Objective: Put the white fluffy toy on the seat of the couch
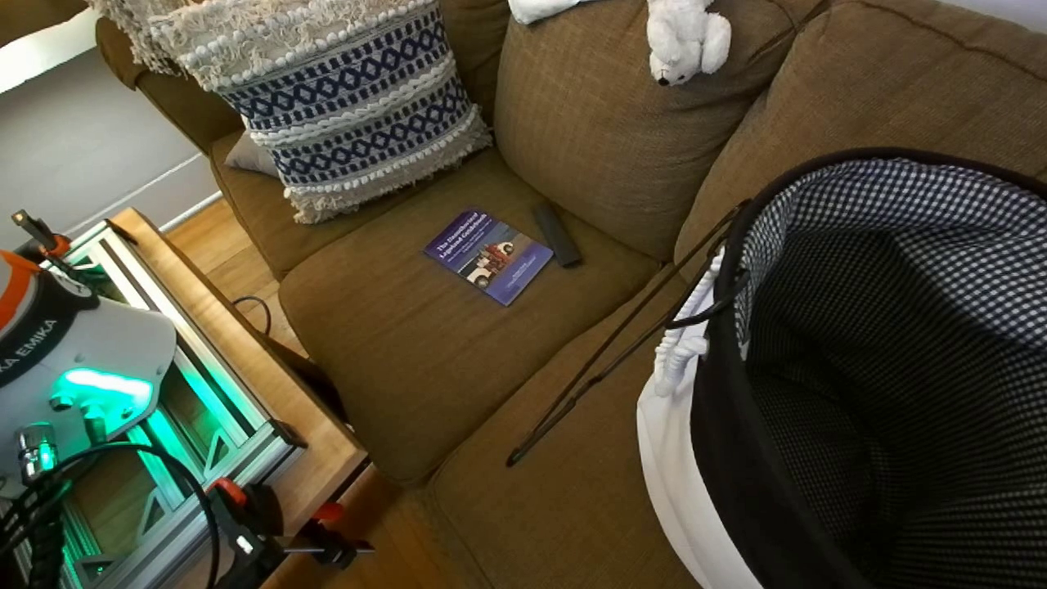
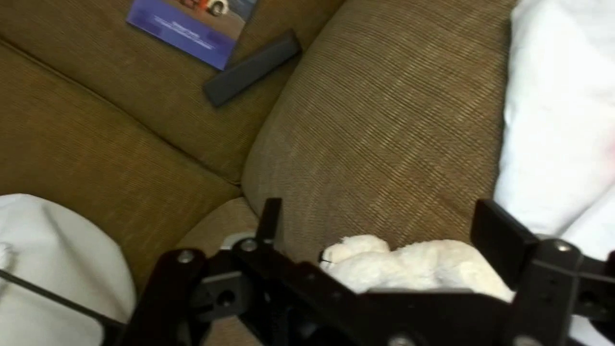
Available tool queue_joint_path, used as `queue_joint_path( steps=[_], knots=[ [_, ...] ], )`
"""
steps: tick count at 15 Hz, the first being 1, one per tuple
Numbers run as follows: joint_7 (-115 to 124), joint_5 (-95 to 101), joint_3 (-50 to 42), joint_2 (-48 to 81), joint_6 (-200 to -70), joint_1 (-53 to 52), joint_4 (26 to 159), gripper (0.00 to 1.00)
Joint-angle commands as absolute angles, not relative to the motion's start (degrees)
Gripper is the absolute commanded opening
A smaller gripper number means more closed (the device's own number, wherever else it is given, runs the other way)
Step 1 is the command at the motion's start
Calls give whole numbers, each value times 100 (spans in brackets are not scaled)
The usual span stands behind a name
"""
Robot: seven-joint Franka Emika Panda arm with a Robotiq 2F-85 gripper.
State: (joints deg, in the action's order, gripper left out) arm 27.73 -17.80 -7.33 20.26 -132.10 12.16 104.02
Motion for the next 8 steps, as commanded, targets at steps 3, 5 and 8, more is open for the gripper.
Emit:
queue_joint_path(
  steps=[3,5,8],
  knots=[
    [2688,-1824,-731,3804,-14391,1064,8425,100],
    [2757,-1814,-711,4306,-14468,1068,7755,100],
    [2863,-1659,-802,4924,-14250,1043,6840,100]
  ],
)
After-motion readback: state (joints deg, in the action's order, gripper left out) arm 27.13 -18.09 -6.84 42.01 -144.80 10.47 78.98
